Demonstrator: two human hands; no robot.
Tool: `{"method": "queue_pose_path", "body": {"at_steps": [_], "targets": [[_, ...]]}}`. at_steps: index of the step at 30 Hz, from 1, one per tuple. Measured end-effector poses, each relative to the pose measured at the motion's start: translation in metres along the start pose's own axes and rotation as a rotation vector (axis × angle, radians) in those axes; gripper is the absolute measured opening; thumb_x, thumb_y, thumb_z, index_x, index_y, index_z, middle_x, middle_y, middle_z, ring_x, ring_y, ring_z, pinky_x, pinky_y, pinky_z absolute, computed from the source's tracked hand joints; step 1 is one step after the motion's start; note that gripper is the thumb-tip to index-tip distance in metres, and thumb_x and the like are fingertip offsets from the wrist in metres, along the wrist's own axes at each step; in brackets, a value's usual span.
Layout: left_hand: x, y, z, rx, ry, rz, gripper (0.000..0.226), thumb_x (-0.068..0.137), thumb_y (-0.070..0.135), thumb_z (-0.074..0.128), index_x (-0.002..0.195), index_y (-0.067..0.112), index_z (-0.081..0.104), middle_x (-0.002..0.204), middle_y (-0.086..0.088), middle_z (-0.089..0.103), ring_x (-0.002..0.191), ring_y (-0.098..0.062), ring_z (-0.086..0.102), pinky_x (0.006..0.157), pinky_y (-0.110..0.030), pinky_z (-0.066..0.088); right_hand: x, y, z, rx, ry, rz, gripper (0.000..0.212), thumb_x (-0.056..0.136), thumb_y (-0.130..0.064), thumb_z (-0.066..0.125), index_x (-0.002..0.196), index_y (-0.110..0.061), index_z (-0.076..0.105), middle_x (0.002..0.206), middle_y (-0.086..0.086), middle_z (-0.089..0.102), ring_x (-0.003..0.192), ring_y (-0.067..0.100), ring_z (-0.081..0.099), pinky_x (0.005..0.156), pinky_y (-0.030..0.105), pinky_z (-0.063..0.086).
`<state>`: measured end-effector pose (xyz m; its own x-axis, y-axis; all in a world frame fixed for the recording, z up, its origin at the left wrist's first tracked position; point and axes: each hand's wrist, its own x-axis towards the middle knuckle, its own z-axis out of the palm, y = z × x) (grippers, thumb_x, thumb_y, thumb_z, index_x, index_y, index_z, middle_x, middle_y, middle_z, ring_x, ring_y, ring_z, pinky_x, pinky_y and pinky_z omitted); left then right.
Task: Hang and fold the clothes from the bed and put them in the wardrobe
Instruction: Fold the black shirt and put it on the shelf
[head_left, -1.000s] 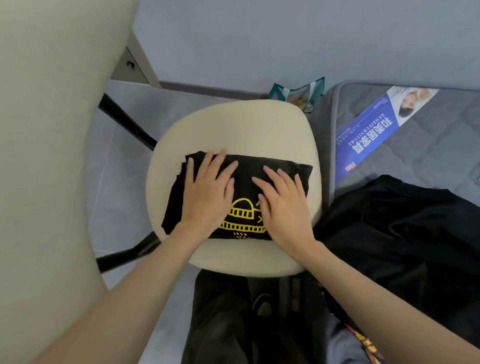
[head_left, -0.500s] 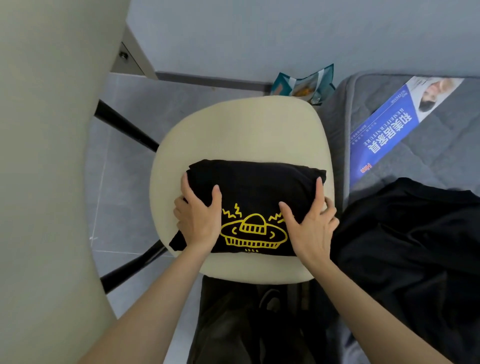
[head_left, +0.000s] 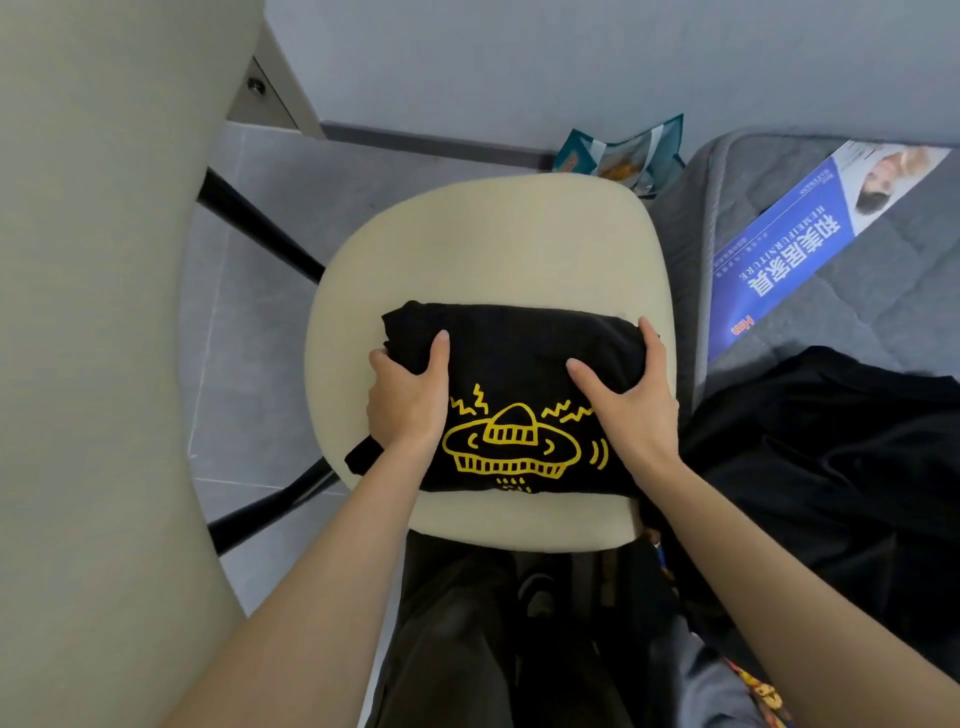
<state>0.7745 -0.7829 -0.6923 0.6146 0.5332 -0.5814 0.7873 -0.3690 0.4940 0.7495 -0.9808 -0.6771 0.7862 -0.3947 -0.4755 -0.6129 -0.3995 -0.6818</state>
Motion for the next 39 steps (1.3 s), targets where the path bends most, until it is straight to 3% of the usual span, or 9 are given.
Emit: {"method": "queue_pose_path", "body": {"at_steps": [5, 10, 14, 17, 24, 26, 30, 35, 39], "targets": [[-0.041, -0.007, -0.011, -0.124, 0.023, -0.013, 0.063, 0.085, 0.063, 0.052, 0.127, 0.018, 0.042, 0.116, 0.002, 0.058, 0.103, -0.023, 0.058, 0.076, -0.032, 0.041, -0.024, -0.014, -0.032, -0.019, -0.016, -0.073, 0.084, 0.073, -0.062, 0.069, 0.141, -0.051, 0.022, 0.135, -0.008, 0.052, 0.122, 0.018, 0.052, 0.105, 0.037, 0.042], [-0.098, -0.035, -0.028, -0.242, 0.038, 0.025, 0.062, 0.086, 0.061, 0.052, 0.129, 0.017, 0.041, 0.104, 0.009, 0.051, 0.096, -0.016, 0.052, 0.08, -0.033, 0.043, -0.069, -0.013, -0.067, -0.04, -0.059, -0.182, 0.082, 0.075, -0.059, 0.07, 0.141, -0.051, 0.023, 0.133, -0.008, 0.055, 0.121, 0.02, 0.053, 0.104, 0.035, 0.041], [-0.154, -0.073, -0.04, -0.34, -0.015, 0.055, 0.062, 0.09, 0.055, 0.052, 0.136, 0.017, 0.037, 0.12, 0.002, 0.055, 0.111, -0.019, 0.053, 0.086, -0.03, 0.042, -0.116, 0.001, -0.095, -0.088, -0.092, -0.25, 0.081, 0.075, -0.059, 0.069, 0.141, -0.051, 0.022, 0.134, -0.01, 0.054, 0.122, 0.024, 0.052, 0.107, 0.042, 0.039], [-0.194, -0.103, -0.053, -0.4, -0.068, 0.071, 0.062, 0.091, 0.05, 0.053, 0.141, 0.017, 0.033, 0.134, 0.0, 0.051, 0.123, -0.019, 0.049, 0.094, -0.03, 0.04, -0.154, 0.014, -0.113, -0.107, -0.115, -0.263, 0.08, 0.076, -0.058, 0.069, 0.141, -0.05, 0.022, 0.128, -0.011, 0.055, 0.121, 0.025, 0.052, 0.104, 0.034, 0.039], [-0.265, -0.169, -0.1, -0.426, -0.056, 0.029, 0.057, 0.092, 0.05, 0.052, 0.135, 0.017, 0.037, 0.114, 0.006, 0.055, 0.101, -0.013, 0.055, 0.082, -0.03, 0.043, -0.247, 0.037, -0.124, -0.091, -0.18, -0.218, 0.086, 0.078, -0.056, 0.068, 0.145, -0.042, 0.015, 0.127, 0.004, 0.058, 0.113, 0.027, 0.058, 0.102, 0.042, 0.044], [-0.28, -0.19, -0.119, -0.434, -0.026, 0.014, 0.054, 0.092, 0.05, 0.052, 0.133, 0.017, 0.038, 0.107, 0.009, 0.054, 0.099, -0.013, 0.055, 0.083, -0.032, 0.044, -0.275, 0.04, -0.118, -0.088, -0.203, -0.221, 0.085, 0.081, -0.056, 0.066, 0.146, -0.04, 0.014, 0.13, 0.005, 0.057, 0.115, 0.026, 0.057, 0.101, 0.038, 0.043], [-0.309, -0.241, -0.166, -0.462, 0.038, -0.002, 0.052, 0.093, 0.051, 0.048, 0.133, 0.018, 0.038, 0.114, 0.005, 0.054, 0.105, -0.017, 0.056, 0.093, -0.039, 0.047, -0.336, 0.042, -0.097, -0.087, -0.247, -0.291, 0.077, 0.087, -0.052, 0.06, 0.147, -0.035, 0.015, 0.131, 0.003, 0.056, 0.115, 0.026, 0.057, 0.102, 0.038, 0.042], [-0.353, -0.326, -0.25, -0.547, 0.193, 0.011, 0.046, 0.096, 0.047, 0.046, 0.131, 0.019, 0.039, 0.115, 0.006, 0.054, 0.112, -0.019, 0.055, 0.1, -0.045, 0.045, -0.434, 0.036, -0.05, -0.076, -0.338, -0.422, 0.062, 0.09, -0.05, 0.056, 0.141, -0.035, 0.024, 0.117, -0.003, 0.058, 0.108, 0.024, 0.058, 0.095, 0.034, 0.043], [-0.389, -0.389, -0.329, -0.621, 0.331, 0.021, 0.041, 0.095, 0.046, 0.047, 0.127, 0.021, 0.041, 0.113, 0.008, 0.054, 0.111, -0.018, 0.055, 0.1, -0.042, 0.044, -0.516, 0.021, -0.01, -0.004, -0.428, -0.528, 0.058, 0.089, -0.047, 0.06, 0.136, -0.036, 0.028, 0.101, -0.021, 0.055, 0.092, 0.005, 0.056, 0.079, 0.015, 0.039]]}}
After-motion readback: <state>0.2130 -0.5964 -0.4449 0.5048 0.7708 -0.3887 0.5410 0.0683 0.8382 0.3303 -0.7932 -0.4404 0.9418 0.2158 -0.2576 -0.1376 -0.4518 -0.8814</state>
